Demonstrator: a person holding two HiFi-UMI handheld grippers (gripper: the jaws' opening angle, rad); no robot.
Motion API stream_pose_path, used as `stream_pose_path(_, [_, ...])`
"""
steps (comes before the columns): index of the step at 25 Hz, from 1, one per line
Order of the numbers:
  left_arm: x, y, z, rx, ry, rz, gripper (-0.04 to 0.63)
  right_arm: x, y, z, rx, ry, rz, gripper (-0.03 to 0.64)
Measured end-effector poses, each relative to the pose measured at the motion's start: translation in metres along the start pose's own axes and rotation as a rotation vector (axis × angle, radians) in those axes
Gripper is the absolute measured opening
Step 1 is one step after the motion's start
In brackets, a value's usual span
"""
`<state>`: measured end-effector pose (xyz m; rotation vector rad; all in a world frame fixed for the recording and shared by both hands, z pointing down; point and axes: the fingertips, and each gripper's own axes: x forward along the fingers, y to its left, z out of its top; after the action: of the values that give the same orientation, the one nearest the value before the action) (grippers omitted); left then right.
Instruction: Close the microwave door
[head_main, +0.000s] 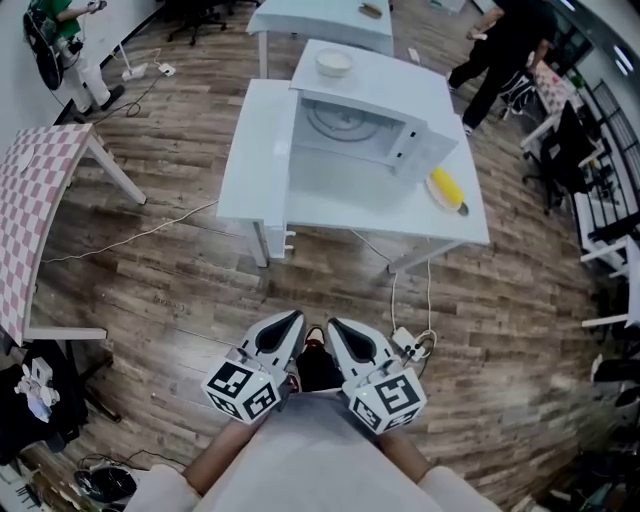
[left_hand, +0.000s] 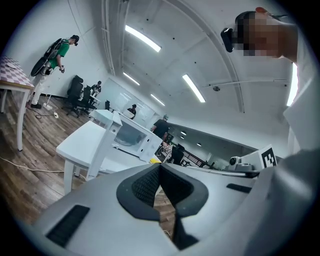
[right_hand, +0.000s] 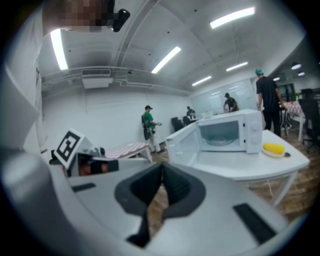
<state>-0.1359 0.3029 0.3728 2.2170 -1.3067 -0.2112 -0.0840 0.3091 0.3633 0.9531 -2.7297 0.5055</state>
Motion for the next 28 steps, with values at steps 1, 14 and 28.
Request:
stream_pose_path(1, [0.004, 0.001, 0.003, 0.004, -0.001, 0.003, 0.018, 0.003, -0.004, 0.002, 0.0, 0.001, 0.007, 0.023])
stream_pose_path(14, [0.054, 0.009, 0.02, 0.026, -0.022, 0.061, 0.018, 0.029, -0.052, 0.029, -0.009, -0.029, 0.11, 0.023])
stream_pose_path(28, [0.076, 0.014, 0.041, 0.094, -0.105, 0.142, 0.018, 0.034, -0.093, 0.044, -0.012, -0.061, 0.138, 0.023])
